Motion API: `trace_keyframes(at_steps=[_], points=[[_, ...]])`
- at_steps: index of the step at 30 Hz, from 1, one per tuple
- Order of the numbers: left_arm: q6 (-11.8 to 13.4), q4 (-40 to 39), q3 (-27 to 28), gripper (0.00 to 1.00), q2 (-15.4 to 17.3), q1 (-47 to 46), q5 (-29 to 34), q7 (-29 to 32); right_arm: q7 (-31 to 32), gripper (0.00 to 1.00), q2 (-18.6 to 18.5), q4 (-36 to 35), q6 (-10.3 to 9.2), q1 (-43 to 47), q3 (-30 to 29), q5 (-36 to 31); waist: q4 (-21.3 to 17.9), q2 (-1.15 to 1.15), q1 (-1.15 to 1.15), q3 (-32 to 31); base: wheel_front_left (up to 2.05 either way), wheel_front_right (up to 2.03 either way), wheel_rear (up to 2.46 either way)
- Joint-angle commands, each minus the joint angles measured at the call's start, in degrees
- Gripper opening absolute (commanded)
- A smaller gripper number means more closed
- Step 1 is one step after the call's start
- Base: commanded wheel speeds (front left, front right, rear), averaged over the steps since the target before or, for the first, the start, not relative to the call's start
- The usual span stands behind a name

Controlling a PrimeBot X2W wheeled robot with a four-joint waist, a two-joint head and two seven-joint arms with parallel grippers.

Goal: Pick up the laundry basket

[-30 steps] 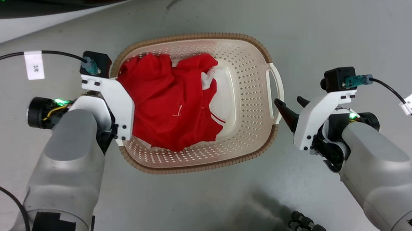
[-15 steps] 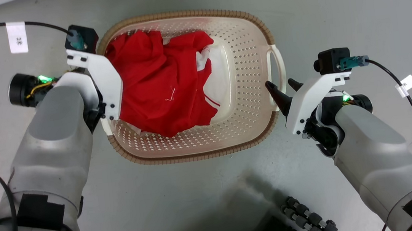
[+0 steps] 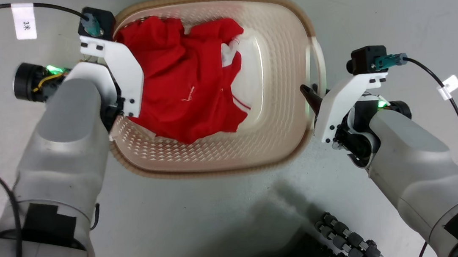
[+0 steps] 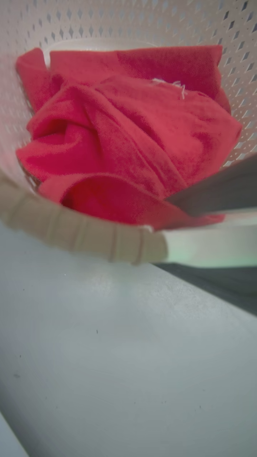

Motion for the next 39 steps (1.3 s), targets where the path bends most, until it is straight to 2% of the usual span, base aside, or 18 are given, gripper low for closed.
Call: trace_keyframes(at_steps=[1, 16, 20, 27, 39], points=[[-0.03, 0.38, -0.4, 0.0, 0.38, -0.07, -0.42, -0.1, -0.07, 0.0, 0.36, -0.34, -0.02, -0.72, 0.61, 0.95, 0.04, 0.0, 0.0, 0.2, 0.0, 0.0, 0.0], [-0.05, -0.78, -3.67, 0.0, -1.44, 1.1, -6.13, 0.02, 0.3, 0.0, 0.41, 2.09, 0.05, -1.34, 4.67, 5.66, 0.28, 0.0, 0.0, -2.11, 0.0, 0.0, 0.0], [-0.06, -0.33, -4.16, 0.0, -2.73, 2.45, -8.17, 1.26, 1.39, 0.0, 0.31, 2.96, 0.06, 0.04, 5.09, 6.53, 0.71, 0.0, 0.0, -5.46, 0.0, 0.0, 0.0], [-0.27, 0.46, -4.64, 0.0, -5.07, 6.1, -12.4, 6.03, 7.13, 0.0, -0.82, 2.87, 0.06, 2.88, 7.55, 7.46, 2.13, 0.0, 0.0, -13.17, 0.0, 0.0, 0.0], [-0.48, -0.31, -6.19, 0.0, -7.34, 12.51, -20.24, 12.16, 15.52, 0.0, -5.28, 2.3, 0.05, 6.28, 11.24, 8.64, 6.65, 0.0, 0.0, -26.52, 0.0, 0.0, 0.0]])
